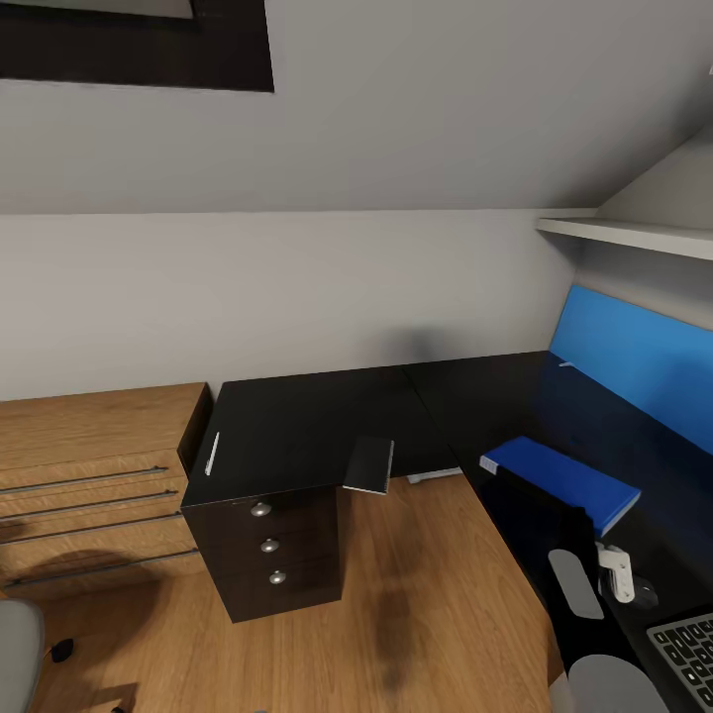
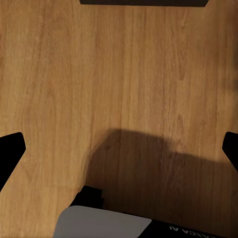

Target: In the bedroom, organize the workspace by keeping the computer under the desk, ensuring the monitor is on the desk, placing the keyboard on the desk next to the monitor, placing the mouse on the desk next to the keyboard, moving the folder from the swivel chair onto the desk next to the mouse, stacking the notebook on top of the folder with the pen on top of the notebook, and positioning the swivel chair next to the desk.

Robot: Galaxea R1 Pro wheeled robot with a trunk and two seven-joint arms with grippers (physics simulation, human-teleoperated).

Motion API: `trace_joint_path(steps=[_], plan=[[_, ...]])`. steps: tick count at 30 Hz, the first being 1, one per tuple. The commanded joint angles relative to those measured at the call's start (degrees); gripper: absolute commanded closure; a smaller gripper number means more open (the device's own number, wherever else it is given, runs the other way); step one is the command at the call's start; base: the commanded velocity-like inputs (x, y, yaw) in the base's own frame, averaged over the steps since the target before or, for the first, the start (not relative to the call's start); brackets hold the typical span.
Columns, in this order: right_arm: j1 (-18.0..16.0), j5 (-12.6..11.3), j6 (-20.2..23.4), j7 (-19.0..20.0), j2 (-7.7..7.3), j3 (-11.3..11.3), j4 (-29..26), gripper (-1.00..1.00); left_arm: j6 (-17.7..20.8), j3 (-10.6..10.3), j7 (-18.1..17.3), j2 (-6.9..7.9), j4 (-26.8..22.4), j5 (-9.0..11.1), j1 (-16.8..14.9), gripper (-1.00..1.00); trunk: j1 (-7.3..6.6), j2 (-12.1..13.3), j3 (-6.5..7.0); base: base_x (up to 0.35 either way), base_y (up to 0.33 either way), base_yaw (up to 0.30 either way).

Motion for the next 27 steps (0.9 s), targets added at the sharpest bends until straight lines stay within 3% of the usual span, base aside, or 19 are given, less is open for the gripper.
trace_joint_path(steps=[1,7,12,27], plan=[[0.0,-0.4,-0.2,0.0,0.03,0.0,-0.1,1.00,-0.2,-0.5,0.3,0.02,0.0,0.5,0.0,-1.00,0.00,0.0,-0.06,0.000,0.000,0.000],[-0.6,-0.4,-0.3,0.0,-0.65,0.0,1.1,1.00,-0.3,-0.5,0.3,0.02,0.0,0.5,0.0,-1.00,0.00,0.0,-0.06,0.000,0.000,0.000],[-2.8,-0.5,-0.6,0.1,-2.43,-0.1,5.9,1.00,-0.3,-0.5,0.3,0.03,0.0,0.5,0.0,-1.00,0.00,0.0,-0.06,0.000,0.000,0.000],[-3.2,-0.5,-0.6,0.2,-2.70,-0.1,6.6,1.00,-0.3,-0.5,0.3,0.06,0.0,0.5,0.0,-1.00,0.00,0.0,-0.06,0.000,0.000,0.000]])
